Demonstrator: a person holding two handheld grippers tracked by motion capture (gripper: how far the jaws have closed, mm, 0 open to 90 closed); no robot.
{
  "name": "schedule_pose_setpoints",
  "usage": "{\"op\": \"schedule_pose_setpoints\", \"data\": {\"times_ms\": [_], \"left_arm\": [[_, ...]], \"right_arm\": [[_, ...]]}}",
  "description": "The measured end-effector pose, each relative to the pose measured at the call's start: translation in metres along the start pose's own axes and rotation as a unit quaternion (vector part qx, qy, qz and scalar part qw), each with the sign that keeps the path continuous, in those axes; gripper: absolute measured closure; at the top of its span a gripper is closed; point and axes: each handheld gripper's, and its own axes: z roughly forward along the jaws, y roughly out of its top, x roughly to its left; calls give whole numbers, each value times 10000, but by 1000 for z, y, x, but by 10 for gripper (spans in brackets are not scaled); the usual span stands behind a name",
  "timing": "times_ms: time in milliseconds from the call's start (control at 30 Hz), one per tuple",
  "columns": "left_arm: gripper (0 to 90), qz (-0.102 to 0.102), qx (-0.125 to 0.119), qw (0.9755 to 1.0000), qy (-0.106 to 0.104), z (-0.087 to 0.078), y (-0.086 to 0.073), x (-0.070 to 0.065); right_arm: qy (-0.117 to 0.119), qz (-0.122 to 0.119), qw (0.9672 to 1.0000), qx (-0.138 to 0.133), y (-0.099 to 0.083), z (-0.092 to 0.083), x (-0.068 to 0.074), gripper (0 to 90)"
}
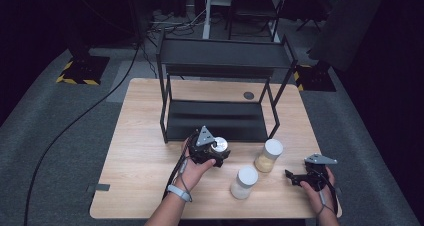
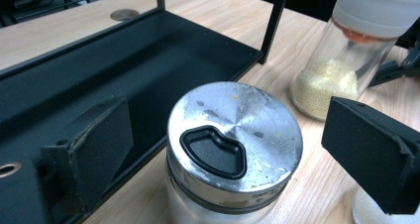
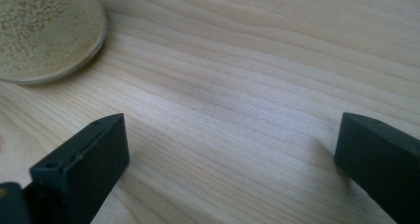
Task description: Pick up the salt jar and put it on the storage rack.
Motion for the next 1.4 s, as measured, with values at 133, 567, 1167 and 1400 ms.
{"op": "schedule_pose_setpoints", "data": {"times_ms": [133, 567, 1167, 1400], "left_arm": [[53, 27, 139, 9999, -3, 5, 0, 1], [112, 138, 476, 9988, 47, 17, -1, 1], [293, 323, 642, 9974, 27, 24, -5, 0], [295, 344, 614, 9975, 80, 19, 0, -1]], "right_arm": [[0, 2, 10000, 1, 0, 0, 0, 4], [0, 3, 10000, 1, 0, 0, 0, 4], [-4, 7, 10000, 0, 0, 0, 0, 4], [-4, 8, 10000, 0, 0, 0, 0, 4]]}}
